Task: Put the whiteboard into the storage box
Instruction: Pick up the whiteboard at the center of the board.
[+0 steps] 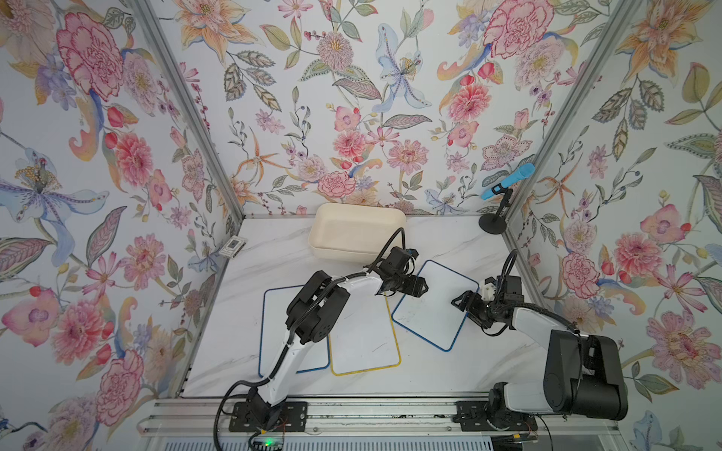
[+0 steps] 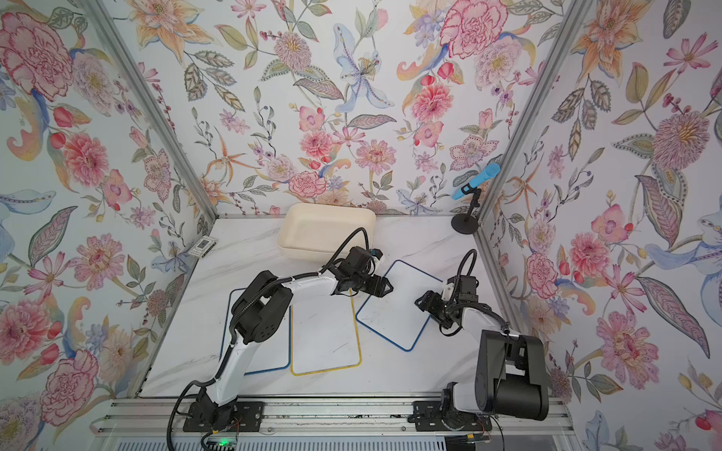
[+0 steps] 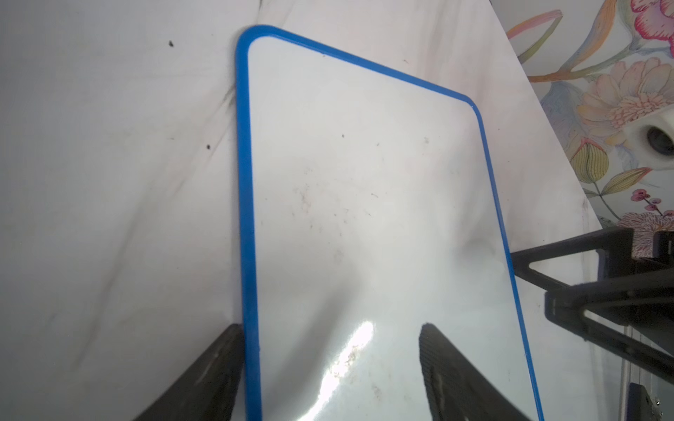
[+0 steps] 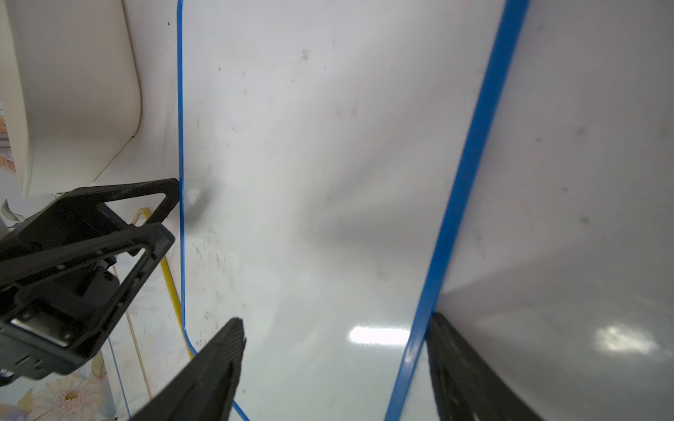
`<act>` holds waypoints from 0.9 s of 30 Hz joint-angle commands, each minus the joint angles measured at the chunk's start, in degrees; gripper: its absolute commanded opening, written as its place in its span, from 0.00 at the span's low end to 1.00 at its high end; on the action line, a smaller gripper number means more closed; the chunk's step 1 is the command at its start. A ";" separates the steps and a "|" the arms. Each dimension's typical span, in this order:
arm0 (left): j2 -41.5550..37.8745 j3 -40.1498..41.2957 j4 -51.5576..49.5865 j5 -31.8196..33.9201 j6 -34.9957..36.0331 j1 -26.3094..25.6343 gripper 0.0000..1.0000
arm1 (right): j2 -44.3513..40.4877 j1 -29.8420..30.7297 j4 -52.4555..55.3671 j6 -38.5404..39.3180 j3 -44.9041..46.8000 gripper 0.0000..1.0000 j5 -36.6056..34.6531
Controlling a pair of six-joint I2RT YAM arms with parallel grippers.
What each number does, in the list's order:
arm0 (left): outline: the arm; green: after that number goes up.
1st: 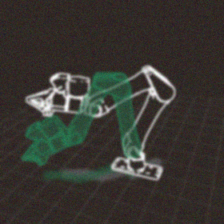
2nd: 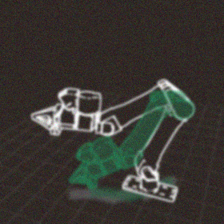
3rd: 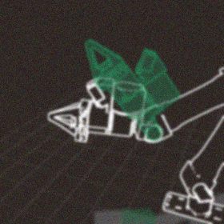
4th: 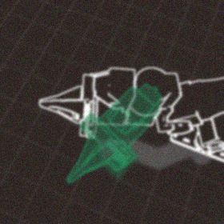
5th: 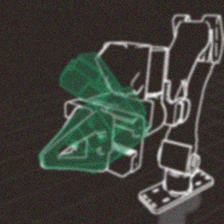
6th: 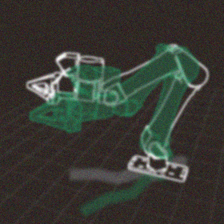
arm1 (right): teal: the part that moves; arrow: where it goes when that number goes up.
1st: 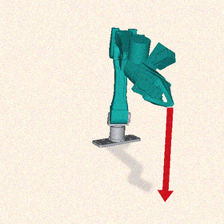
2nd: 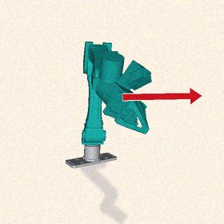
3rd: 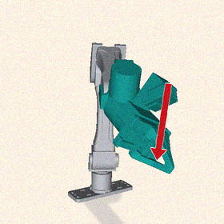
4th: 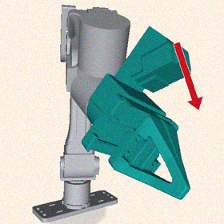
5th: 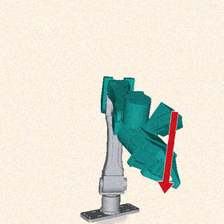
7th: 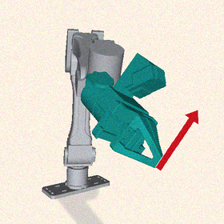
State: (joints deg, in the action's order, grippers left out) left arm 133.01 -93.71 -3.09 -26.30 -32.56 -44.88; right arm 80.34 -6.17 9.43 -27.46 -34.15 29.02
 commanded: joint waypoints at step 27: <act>7.30 5.52 -29.75 2.49 4.31 -1.34 0.73 | 4.12 1.82 3.46 1.89 -0.43 0.79 2.34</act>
State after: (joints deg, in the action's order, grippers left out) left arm 132.25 -93.36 -4.93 -23.09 -27.33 -44.77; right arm 82.02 -6.57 9.34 -26.94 -34.74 29.78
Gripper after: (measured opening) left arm 0.728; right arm 0.786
